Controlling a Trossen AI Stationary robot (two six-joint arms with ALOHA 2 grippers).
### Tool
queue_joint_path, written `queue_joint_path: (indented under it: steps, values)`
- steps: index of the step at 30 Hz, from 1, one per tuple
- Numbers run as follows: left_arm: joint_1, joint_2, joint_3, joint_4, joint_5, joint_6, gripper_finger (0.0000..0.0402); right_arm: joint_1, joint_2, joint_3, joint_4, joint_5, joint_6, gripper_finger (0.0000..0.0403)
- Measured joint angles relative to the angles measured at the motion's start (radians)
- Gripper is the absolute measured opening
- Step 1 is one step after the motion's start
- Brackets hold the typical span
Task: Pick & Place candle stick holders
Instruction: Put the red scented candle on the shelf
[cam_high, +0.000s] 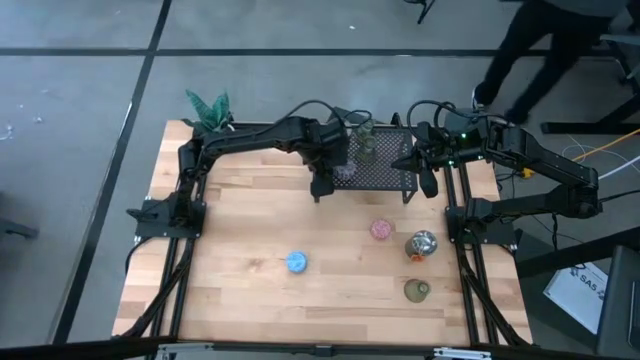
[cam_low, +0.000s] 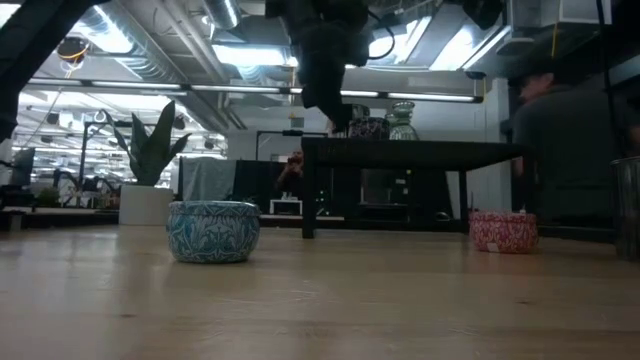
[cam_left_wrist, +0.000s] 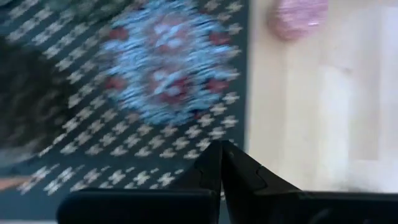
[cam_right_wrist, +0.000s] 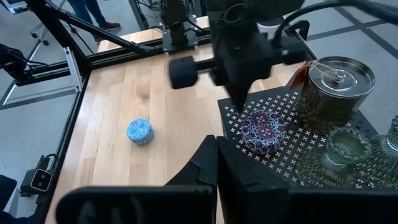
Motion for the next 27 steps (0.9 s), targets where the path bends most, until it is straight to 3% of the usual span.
queue_joint_path:
  steps: [7, 18, 24, 27]
  values:
    - [0.008, 0.0, 0.0, 0.056, -0.103, -0.014, 0.0002, 0.0, 0.0, 0.0, 0.0, 0.0, 0.0, 0.0]
    - [0.007, 0.0, 0.0, 0.158, -0.091, -0.031, 0.0002, 0.0, 0.0, 0.0, 0.0, 0.015, 0.0, 0.0]
    - [0.007, 0.0, 0.0, 0.196, 0.018, -0.029, 0.0002, 0.0, 0.0, 0.0, 0.0, 0.016, 0.0, 0.0]
    - [0.007, 0.0, 0.0, 0.193, -0.014, -0.032, 0.0002, 0.0, 0.0, 0.0, 0.0, 0.016, 0.0, 0.0]
